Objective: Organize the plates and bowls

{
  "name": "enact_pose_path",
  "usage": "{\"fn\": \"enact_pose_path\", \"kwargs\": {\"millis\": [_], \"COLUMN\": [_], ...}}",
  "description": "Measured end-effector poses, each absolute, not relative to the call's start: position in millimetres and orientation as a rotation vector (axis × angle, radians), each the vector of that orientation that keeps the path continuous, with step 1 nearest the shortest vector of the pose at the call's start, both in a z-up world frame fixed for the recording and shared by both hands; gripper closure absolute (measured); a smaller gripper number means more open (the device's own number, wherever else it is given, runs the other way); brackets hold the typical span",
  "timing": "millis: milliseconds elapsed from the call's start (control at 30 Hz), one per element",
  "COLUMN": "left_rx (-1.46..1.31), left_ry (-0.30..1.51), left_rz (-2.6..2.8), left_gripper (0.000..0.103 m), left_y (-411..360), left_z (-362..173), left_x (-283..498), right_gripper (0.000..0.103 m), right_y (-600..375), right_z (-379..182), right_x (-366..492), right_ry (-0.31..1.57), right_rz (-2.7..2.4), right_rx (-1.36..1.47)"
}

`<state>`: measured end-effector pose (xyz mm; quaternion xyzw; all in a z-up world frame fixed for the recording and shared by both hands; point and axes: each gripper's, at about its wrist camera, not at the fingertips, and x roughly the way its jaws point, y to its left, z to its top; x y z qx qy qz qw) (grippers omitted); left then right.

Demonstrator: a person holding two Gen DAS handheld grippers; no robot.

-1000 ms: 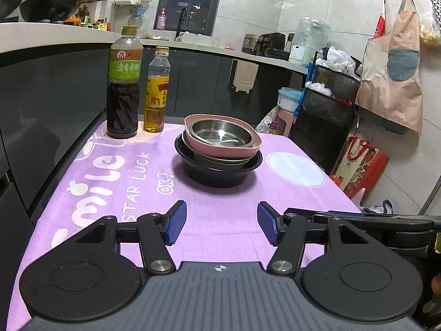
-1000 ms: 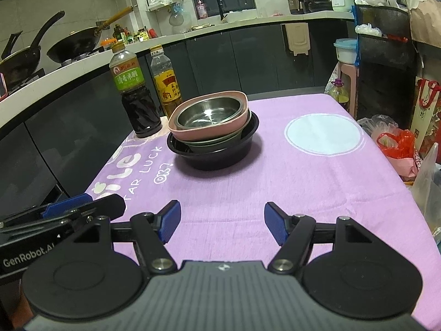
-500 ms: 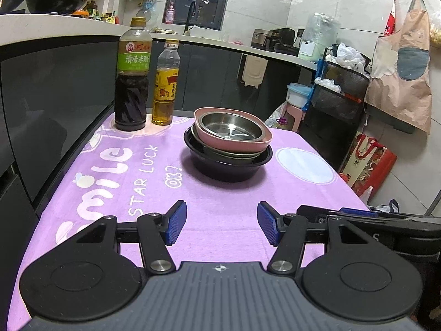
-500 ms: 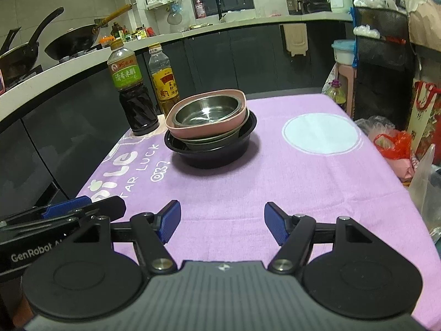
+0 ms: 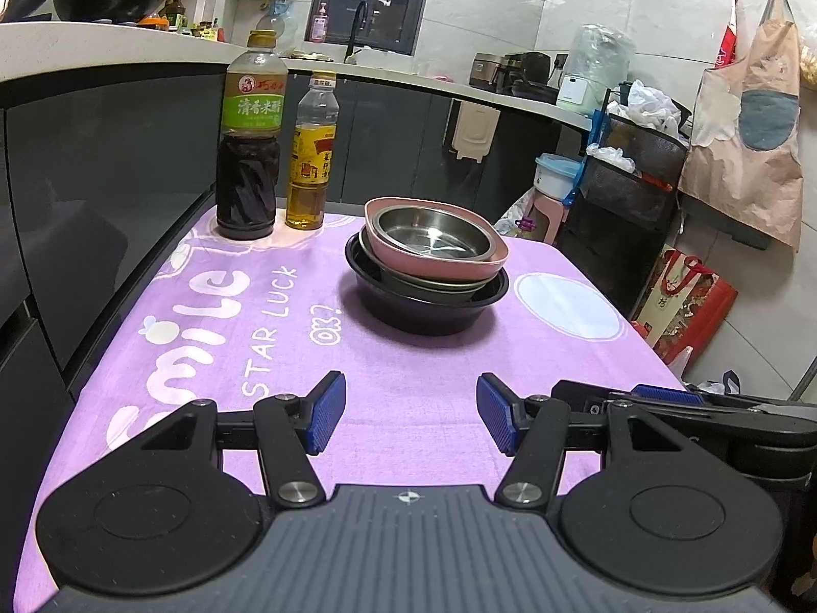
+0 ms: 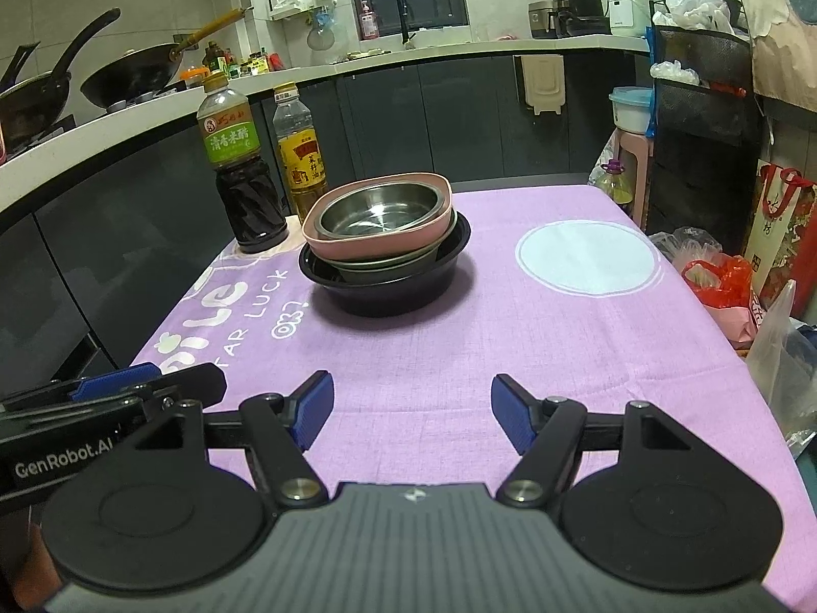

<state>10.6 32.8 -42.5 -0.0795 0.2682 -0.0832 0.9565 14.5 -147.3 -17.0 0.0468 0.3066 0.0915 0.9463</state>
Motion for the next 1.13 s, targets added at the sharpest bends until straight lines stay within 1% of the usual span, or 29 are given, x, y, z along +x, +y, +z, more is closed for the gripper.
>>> {"fn": "enact_pose_path", "kwargs": {"millis": [1133], "left_rx": [-0.178], "left_ry": [0.568], "left_rz": [-0.159], "left_gripper": [0.049], "left_y": [37.2], "left_z": [-46.7], "left_x": [11.5], "right_gripper": [0.066], "right_y": [-144.5], "right_z": [-18.9], "right_x": [13.1], "right_ry": [0.634], "right_rz": [0.179], "right_rx": [0.094]}}
